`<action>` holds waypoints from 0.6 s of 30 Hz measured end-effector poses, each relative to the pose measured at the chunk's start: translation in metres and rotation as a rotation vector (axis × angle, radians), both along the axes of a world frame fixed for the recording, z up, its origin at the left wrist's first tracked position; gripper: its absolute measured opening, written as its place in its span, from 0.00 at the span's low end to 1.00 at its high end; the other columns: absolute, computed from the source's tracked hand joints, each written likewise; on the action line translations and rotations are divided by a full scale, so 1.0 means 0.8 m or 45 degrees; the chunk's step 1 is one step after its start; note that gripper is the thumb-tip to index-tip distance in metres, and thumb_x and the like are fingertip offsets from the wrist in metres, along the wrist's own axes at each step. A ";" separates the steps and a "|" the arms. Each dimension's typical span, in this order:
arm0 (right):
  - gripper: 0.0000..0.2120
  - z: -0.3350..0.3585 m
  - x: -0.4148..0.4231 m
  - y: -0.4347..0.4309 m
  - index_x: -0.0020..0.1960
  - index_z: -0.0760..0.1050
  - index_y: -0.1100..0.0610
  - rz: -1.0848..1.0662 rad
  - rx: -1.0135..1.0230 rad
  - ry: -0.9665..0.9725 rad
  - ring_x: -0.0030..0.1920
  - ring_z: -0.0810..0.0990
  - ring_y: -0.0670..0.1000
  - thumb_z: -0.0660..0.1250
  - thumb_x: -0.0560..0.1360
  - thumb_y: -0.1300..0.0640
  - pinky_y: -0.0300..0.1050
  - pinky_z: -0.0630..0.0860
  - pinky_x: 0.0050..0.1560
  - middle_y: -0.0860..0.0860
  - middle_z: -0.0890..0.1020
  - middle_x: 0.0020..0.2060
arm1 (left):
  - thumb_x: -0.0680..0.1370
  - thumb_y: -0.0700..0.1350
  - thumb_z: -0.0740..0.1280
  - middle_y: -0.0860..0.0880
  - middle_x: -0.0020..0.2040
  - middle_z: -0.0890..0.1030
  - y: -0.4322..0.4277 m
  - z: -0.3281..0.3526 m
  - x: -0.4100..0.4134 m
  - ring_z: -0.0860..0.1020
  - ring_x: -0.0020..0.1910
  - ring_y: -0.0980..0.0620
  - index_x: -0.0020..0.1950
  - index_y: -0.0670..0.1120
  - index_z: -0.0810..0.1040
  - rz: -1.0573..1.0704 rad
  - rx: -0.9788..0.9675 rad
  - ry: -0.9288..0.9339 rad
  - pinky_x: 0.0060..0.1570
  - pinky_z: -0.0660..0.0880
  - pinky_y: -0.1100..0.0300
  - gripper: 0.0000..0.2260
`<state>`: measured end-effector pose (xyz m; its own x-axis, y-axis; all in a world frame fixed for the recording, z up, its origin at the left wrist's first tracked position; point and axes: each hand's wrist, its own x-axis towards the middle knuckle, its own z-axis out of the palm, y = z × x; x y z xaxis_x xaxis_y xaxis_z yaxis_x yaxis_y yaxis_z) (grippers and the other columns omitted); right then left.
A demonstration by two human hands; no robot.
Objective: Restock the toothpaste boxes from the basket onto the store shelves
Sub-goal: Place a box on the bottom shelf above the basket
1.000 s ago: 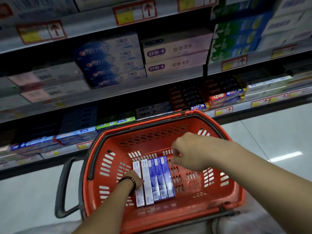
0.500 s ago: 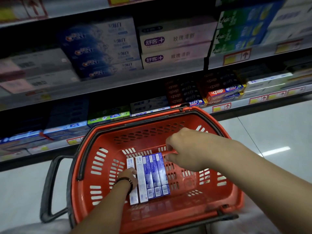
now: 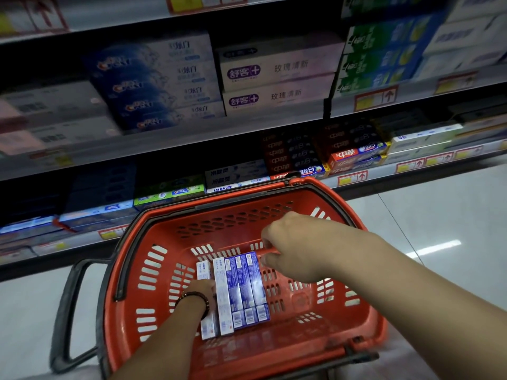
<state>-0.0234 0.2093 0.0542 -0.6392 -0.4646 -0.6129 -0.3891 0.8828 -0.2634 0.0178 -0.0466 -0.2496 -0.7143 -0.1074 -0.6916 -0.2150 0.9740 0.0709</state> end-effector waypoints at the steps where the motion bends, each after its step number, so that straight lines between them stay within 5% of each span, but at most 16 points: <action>1: 0.17 0.000 0.000 0.000 0.62 0.77 0.56 0.002 0.000 -0.002 0.53 0.81 0.57 0.61 0.86 0.44 0.49 0.77 0.47 0.54 0.80 0.56 | 0.77 0.36 0.66 0.49 0.60 0.81 0.000 -0.001 0.000 0.80 0.60 0.49 0.53 0.52 0.79 -0.017 -0.007 -0.002 0.58 0.79 0.61 0.11; 9: 0.18 0.004 0.001 -0.002 0.65 0.77 0.56 0.003 0.011 0.002 0.54 0.82 0.57 0.61 0.86 0.44 0.48 0.76 0.47 0.55 0.80 0.59 | 0.76 0.45 0.69 0.52 0.56 0.83 0.003 0.010 0.000 0.82 0.57 0.49 0.55 0.49 0.81 -0.028 -0.007 0.068 0.57 0.81 0.56 0.08; 18: 0.18 0.010 0.003 -0.007 0.67 0.77 0.56 0.017 -0.007 0.035 0.56 0.82 0.58 0.62 0.86 0.44 0.54 0.82 0.57 0.57 0.80 0.62 | 0.77 0.38 0.66 0.53 0.49 0.83 -0.006 0.037 0.006 0.82 0.49 0.52 0.47 0.49 0.83 0.230 0.007 0.166 0.52 0.82 0.58 0.08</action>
